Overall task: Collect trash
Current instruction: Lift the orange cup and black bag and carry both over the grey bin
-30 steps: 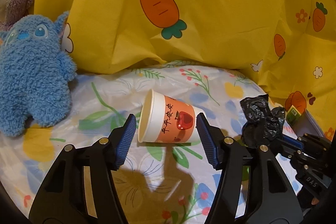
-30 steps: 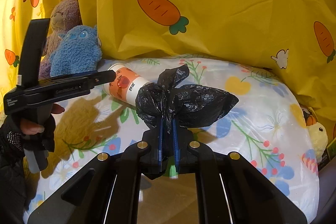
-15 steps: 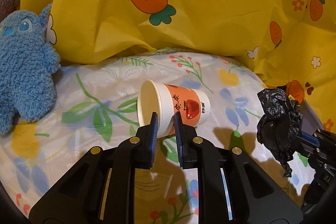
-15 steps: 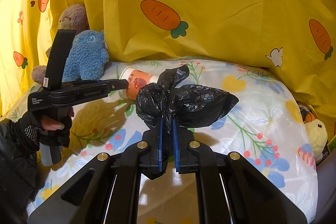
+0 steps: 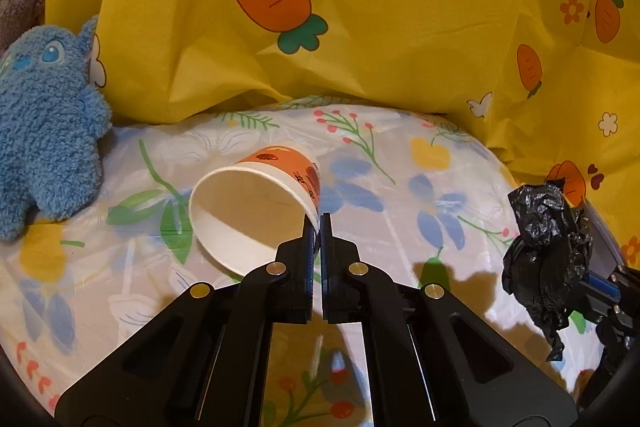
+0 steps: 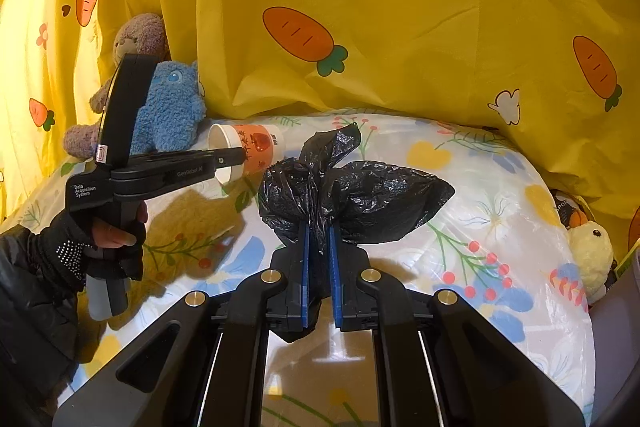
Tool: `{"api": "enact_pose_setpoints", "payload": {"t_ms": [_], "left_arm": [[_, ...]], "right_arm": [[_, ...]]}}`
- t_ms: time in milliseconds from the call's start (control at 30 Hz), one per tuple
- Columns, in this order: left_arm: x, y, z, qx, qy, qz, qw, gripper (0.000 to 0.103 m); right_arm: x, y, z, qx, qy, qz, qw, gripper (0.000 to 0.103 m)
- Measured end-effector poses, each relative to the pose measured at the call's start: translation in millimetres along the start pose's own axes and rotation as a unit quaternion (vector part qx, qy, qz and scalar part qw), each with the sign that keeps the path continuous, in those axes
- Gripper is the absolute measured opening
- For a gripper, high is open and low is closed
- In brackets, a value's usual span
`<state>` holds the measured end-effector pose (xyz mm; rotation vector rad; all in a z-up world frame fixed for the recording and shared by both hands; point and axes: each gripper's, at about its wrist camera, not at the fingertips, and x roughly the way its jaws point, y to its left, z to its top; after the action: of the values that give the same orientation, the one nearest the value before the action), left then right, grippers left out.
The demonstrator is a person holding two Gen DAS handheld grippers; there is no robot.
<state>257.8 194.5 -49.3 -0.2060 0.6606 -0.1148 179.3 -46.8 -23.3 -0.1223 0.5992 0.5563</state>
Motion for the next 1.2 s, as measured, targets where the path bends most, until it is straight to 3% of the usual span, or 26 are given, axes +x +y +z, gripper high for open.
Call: {"api": "enact_pose_setpoints", "payload": {"t_ms": [300, 600, 967, 1200], "left_arm": [[-74, -69, -16, 0.043, -0.057, 0.033, 0.9969, 0.002], [-120, -142, -45, 0.076, -0.081, 0.018, 0.9936, 0.002], [-134, -232, -61, 0.129, -0.088, -0.037, 0.9870, 0.002], [-137, -300, -57, 0.163, -0.094, -0.099, 0.9771, 0.002]], "right_arm": [[-57, -3, -16, -0.008, -0.024, -0.007, 1.000, 0.010], [-120, -20, -43, 0.006, -0.050, -0.027, 0.998, 0.010], [-175, -67, -67, 0.050, -0.078, -0.073, 0.993, 0.010], [-211, -114, -74, 0.098, -0.100, -0.141, 0.980, 0.010]]}}
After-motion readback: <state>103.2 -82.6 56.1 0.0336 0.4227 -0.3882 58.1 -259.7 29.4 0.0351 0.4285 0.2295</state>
